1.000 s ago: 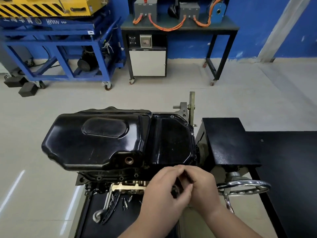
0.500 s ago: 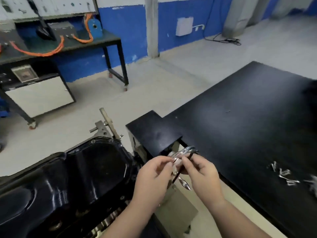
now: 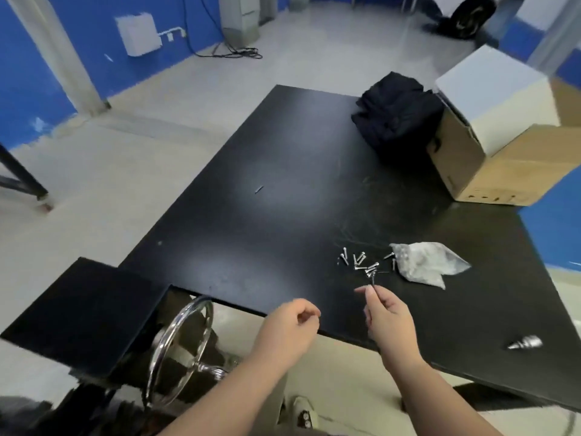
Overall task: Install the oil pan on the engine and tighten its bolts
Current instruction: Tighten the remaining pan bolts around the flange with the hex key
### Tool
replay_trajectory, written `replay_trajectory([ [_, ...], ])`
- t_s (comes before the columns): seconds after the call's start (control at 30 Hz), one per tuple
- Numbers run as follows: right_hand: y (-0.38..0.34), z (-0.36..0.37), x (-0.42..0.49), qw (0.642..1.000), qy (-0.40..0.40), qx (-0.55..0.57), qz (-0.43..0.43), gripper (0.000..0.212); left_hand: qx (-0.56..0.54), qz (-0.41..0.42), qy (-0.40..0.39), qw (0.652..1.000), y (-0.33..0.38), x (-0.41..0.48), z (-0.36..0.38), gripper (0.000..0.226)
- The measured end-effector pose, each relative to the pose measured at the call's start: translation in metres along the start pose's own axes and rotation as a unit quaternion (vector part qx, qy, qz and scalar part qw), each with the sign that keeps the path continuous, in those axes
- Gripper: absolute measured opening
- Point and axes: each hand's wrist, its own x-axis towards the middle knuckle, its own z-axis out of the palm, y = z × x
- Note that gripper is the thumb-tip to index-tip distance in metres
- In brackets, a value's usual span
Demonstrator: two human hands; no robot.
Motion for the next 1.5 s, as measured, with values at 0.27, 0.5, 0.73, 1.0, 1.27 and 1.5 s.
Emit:
replay_trajectory([
  [0.27, 0.028, -0.027, 0.111, 0.982, 0.051, -0.154, 0.098, 0.013, 0.117, -0.038, -0.05, 0.991, 0.013, 0.112, 0.029, 0.028],
  [0.5, 0.034, -0.028, 0.158, 0.958, 0.041, -0.26, 0.115, 0.024, 0.203, -0.023, -0.053, 0.977, 0.024, 0.177, 0.055, 0.047],
  [0.73, 0.039, -0.035, 0.18, 0.95, 0.051, -0.289, 0.105, 0.038, 0.262, 0.049, -0.052, 0.962, 0.023, 0.205, 0.09, 0.063],
  [1.0, 0.035, -0.039, 0.196, 0.941, 0.06, -0.318, 0.099, 0.035, 0.291, 0.099, -0.079, 0.948, 0.013, 0.207, 0.12, 0.076],
  [1.27, 0.034, -0.044, 0.211, 0.905, 0.016, -0.413, 0.099, 0.039, 0.377, 0.088, -0.037, 0.921, 0.016, 0.21, 0.118, 0.079],
  [1.5, 0.034, -0.03, 0.222, 0.873, -0.008, -0.48, 0.081, 0.032, 0.451, 0.064, -0.07, 0.888, 0.023, 0.217, 0.133, 0.093],
])
